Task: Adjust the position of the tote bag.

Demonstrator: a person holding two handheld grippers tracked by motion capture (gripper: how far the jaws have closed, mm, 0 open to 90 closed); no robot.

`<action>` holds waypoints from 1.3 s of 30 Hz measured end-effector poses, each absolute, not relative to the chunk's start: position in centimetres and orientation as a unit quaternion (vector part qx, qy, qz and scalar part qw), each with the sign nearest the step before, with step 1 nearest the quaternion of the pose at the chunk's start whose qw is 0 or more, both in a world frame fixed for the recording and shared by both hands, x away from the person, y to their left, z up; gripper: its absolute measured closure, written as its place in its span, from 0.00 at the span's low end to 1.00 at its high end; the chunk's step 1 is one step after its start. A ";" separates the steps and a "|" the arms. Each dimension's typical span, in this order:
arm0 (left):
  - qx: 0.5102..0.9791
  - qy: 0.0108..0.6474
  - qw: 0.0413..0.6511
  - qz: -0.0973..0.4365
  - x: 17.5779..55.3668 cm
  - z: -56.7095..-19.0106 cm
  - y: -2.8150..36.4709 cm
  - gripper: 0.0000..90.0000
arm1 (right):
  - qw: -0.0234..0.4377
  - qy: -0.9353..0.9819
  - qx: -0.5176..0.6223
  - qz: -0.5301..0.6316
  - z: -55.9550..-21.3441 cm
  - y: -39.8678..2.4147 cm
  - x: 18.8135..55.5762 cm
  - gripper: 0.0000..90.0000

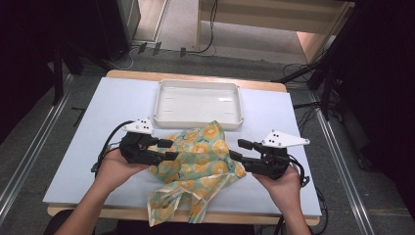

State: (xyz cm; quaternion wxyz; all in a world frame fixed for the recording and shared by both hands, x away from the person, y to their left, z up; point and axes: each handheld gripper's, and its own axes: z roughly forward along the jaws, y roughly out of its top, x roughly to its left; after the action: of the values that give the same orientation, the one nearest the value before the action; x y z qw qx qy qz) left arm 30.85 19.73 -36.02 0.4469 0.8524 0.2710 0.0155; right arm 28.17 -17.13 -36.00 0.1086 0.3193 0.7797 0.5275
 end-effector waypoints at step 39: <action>0.866 0.239 0.439 -0.028 25.6 -38.9 19.5 0.57 | 0.073 0.812 0.312 0.488 -40.9 -17.1 24.2 0.62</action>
State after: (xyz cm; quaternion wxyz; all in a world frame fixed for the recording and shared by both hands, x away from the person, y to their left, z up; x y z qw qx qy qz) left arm 25.64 19.47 -38.91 0.4387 0.8657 0.2393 -0.0280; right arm 24.17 -17.12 -40.93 0.0729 0.3123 0.8117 0.4881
